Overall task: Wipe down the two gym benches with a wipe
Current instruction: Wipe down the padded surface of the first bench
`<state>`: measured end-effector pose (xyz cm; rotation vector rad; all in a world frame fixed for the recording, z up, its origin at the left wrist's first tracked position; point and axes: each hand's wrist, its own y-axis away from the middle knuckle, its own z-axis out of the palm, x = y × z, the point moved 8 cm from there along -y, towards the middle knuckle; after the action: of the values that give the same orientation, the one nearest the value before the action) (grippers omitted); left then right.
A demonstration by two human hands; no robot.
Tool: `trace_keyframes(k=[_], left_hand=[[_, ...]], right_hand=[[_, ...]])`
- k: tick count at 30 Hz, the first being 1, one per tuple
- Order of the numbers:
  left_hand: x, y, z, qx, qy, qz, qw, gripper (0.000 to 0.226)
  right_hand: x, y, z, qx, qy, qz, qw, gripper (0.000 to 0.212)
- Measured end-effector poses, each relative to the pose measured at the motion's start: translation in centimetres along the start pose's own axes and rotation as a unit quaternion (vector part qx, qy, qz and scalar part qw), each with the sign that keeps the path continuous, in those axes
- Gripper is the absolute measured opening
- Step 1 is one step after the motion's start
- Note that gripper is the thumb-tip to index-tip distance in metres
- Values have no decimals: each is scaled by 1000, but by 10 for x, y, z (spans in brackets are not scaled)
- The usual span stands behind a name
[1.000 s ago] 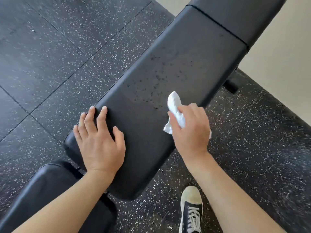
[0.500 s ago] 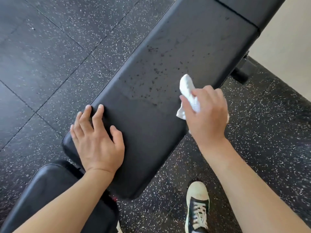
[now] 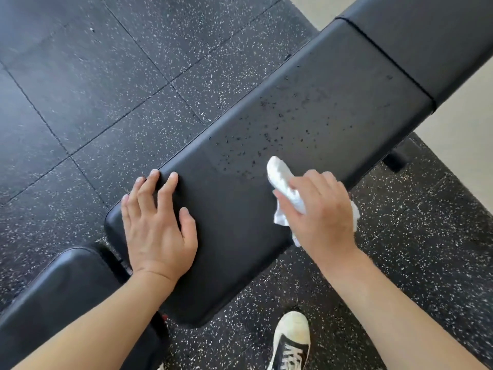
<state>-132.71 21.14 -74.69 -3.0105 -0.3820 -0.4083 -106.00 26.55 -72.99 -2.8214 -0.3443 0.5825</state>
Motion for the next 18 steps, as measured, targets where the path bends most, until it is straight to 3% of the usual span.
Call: trace_keyframes(k=[4,8,11,15,18], left_hand=[[2,0,-3,-5,-3,-11,1000,62],[3,-1,-6,-14,4,-20,1000,62],[1,-1,-5,-14,7,-15,1000,61],[-2,-2,-2,-14,7,-9,1000,61],[-4,-2,-1,-21,-2,-6,1000,62]], right_hand=[[-13,24,-5,-44,-18,-15,999,24],[-98,78,20,-112,-30,-191,975,21],[-101,61,25,-106,-24,-269,957,27],[-79,-14,31,-54,-7,-211,976,29],[-110,-73,58,-45,-4,-180,983,31]])
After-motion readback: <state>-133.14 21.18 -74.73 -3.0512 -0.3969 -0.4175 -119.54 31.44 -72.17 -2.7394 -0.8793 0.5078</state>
